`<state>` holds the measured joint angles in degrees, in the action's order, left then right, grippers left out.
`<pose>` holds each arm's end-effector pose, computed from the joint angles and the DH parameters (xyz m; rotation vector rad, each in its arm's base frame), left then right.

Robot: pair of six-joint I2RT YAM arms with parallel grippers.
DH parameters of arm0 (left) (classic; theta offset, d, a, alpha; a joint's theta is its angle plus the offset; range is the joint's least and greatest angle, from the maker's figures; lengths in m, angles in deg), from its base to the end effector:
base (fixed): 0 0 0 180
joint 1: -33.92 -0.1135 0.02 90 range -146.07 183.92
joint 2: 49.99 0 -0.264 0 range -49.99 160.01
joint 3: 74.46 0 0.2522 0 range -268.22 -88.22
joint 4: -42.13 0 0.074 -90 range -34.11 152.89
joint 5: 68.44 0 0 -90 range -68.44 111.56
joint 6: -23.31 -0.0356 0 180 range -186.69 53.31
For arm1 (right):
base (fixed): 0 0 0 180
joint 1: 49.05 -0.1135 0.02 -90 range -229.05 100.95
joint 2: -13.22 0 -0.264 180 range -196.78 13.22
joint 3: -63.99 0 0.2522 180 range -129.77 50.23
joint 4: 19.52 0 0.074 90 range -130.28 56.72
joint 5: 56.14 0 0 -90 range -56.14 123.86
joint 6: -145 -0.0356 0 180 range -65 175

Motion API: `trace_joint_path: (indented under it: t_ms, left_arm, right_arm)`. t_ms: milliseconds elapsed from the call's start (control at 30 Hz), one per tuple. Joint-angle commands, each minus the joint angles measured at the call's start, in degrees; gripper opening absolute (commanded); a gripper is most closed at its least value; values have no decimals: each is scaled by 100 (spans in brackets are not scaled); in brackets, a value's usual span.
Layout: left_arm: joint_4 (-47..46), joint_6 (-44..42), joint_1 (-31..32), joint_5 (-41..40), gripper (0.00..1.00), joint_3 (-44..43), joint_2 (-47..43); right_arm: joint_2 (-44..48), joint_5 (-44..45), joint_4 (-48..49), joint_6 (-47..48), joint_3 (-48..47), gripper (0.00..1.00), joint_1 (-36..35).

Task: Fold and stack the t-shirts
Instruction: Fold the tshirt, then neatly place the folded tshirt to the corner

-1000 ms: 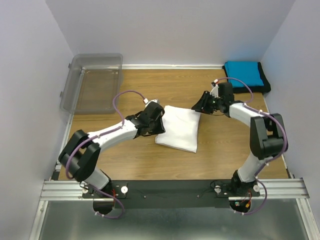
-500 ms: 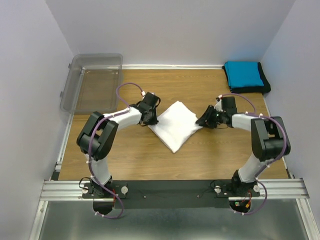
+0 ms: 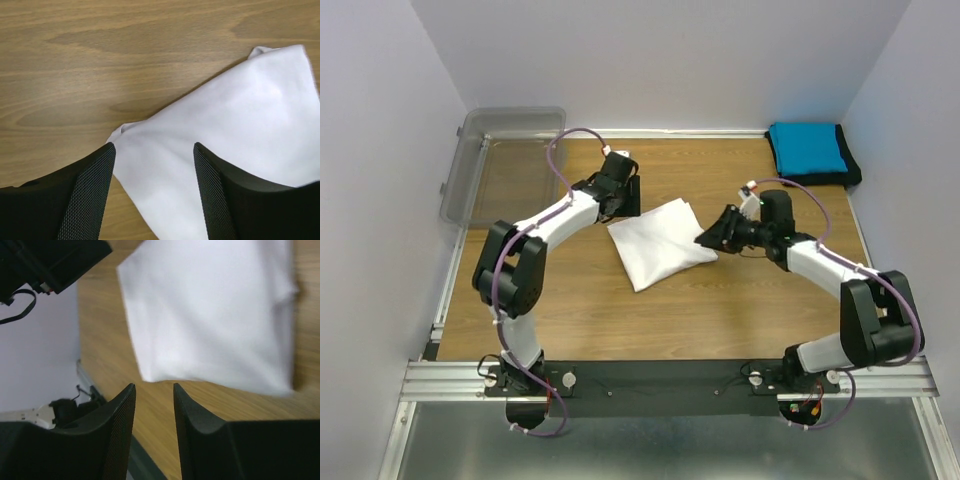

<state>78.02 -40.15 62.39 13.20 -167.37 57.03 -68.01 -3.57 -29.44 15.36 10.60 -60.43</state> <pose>0.3647 -0.1919 0.2208 -0.0239 2.4470 -0.2526 0.2738 0.0772 0.1940 0.1920 2.3365 1.1955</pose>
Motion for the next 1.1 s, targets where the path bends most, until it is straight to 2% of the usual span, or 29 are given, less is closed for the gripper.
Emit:
trace_joint_path:
  t_ms: [0, 67, 167, 400, 500, 533, 567, 600, 633, 667, 867, 900, 967, 1067]
  left_arm:
    - [-86, 166, -17, -148, 73, 488, -945]
    - [-121, 289, -8, -306, 73, 838, -1428]
    - [-156, 386, 9, -482, 73, 1312, -2035]
    - [-419, 457, 316, -711, 73, 2332, -2993]
    - [-508, 466, 694, -920, 73, 2536, -3170]
    - [-517, 448, 826, -1017, 73, 2554, -3161]
    - [-560, 405, 1149, -1114, 73, 2545, -3153]
    - [-587, 300, 1291, -1307, 73, 2519, -3092]
    - [-596, 246, 1458, -1404, 73, 2484, -3056]
    - [-639, 176, 1712, -1483, 73, 2379, -2995]
    - [-693, -526, 2531, -1861, 73, 1537, -2073]
    - [-693, -623, 2663, -1932, 73, 1378, -1897]
    - [-553, -773, 2978, -2090, 73, 835, -1326]
    - [-385, -826, 3260, -2030, 72, 183, -500]
  right_arm:
    - [-489, -599, 863, -316, -465, 44, -733]
    - [-972, -660, 1588, -597, -466, 44, -1067]
    - [-1699, -687, 2505, -1054, -343, 44, -1174]
    - [-3116, -862, 2806, -871, -370, 44, -1165]
    - [-2874, -854, 2746, -756, -334, 44, -1121]
    - [-2707, -828, 2641, -686, -369, 44, -1086]
    - [-2514, -618, 1961, -529, -456, 44, -1025]
    - [-2042, -390, 1397, 38, -805, 46, -990]
    - [-1828, -83, 852, 305, -965, 48, -963]
    - [-1591, 616, 29, 455, -1089, 53, -902]
    - [-404, 2140, -1399, 755, -1073, 59, 520]
    - [-289, 2343, -1586, 825, -1072, 59, 522]
    - [18, 2817, -2016, 940, -994, 67, 768]
    - [335, 3048, -2316, 791, -774, 80, 1067]
